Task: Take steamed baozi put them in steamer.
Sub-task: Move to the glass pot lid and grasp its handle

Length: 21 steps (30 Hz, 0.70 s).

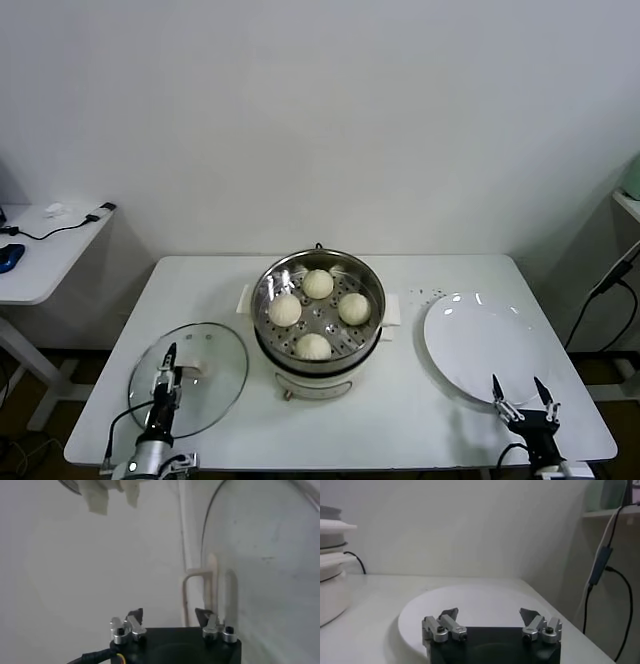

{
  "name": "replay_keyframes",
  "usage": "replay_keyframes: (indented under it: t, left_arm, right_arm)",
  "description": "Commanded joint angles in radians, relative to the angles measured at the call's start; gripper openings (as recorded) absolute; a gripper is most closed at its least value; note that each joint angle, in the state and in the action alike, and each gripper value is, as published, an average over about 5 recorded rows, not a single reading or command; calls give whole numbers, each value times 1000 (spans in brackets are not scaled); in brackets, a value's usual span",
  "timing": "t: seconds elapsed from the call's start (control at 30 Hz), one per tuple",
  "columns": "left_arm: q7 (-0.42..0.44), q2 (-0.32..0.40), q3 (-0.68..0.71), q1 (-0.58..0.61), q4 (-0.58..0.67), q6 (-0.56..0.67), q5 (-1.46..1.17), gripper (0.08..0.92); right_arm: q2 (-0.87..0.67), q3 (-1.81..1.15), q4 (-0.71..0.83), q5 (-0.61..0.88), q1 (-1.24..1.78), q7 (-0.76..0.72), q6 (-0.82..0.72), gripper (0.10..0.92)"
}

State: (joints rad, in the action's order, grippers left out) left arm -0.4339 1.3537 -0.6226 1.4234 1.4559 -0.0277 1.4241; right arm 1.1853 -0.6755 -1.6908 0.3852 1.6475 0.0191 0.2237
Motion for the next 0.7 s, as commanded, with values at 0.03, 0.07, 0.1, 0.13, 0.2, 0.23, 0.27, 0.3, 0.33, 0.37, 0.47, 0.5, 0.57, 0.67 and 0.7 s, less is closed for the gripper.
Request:
replay_keyframes:
  t: [0.03, 0.07, 0.1, 0.13, 0.2, 0.23, 0.27, 0.3, 0.33, 0.37, 0.47, 0.5, 0.57, 0.67, 0.7]
  left_arm:
    - [3, -1, -2, -24, -51, 13, 29, 632]
    - [2, -1, -4, -24, -55, 16, 34, 597]
    - [0, -1, -6, -25, -58, 18, 38, 571]
    - [-1, -1, -7, -26, -61, 20, 42, 545]
    - [-2, -2, -10, -28, -67, 24, 49, 484]
    - [-2, -2, -10, -29, -70, 25, 53, 458]
    - [-2, -2, -11, -31, -72, 27, 55, 424]
    - [-2, -2, -13, -31, -73, 29, 57, 398]
    - [-2, -2, -14, -32, -73, 30, 58, 372]
    - [-1, -2, -16, -32, -69, 32, 56, 337]
    - [3, -4, -24, -29, -41, 37, 33, 251]
    - [8, -6, -26, -26, -23, 39, 16, 225]
    - [24, -12, -30, -13, 28, 40, -26, 176]
    - [68, -29, -37, 20, 141, 27, -103, 145]
    - [89, -38, -42, 33, 186, 18, -130, 145]
  right_arm:
    - [1, 3, -2, -2, 3, -2, 1, 823]
    - [0, 3, -3, -1, 3, -2, 1, 823]
    - [-1, 3, -3, 0, 3, -2, 1, 823]
    - [-2, 3, -3, 1, 4, -3, 1, 823]
    - [-4, 2, -4, 2, 4, -3, 0, 823]
    - [-4, 1, -4, 3, 4, -3, 0, 823]
    - [-5, 1, -5, 3, 4, -3, -1, 823]
    - [-5, 1, -5, 3, 4, -4, -1, 823]
    - [-6, 1, -5, 3, 4, -4, -2, 823]
    - [-6, 1, -5, 3, 4, -4, -2, 823]
    - [-6, 2, -7, 4, 5, -4, -5, 823]
    - [-6, 2, -8, 5, 5, -4, -5, 823]
    - [-5, 3, -10, 5, 5, -4, -6, 823]
    - [-5, 4, -13, 5, 5, -5, -7, 823]
    - [-6, 5, -14, 4, 5, -5, -8, 823]
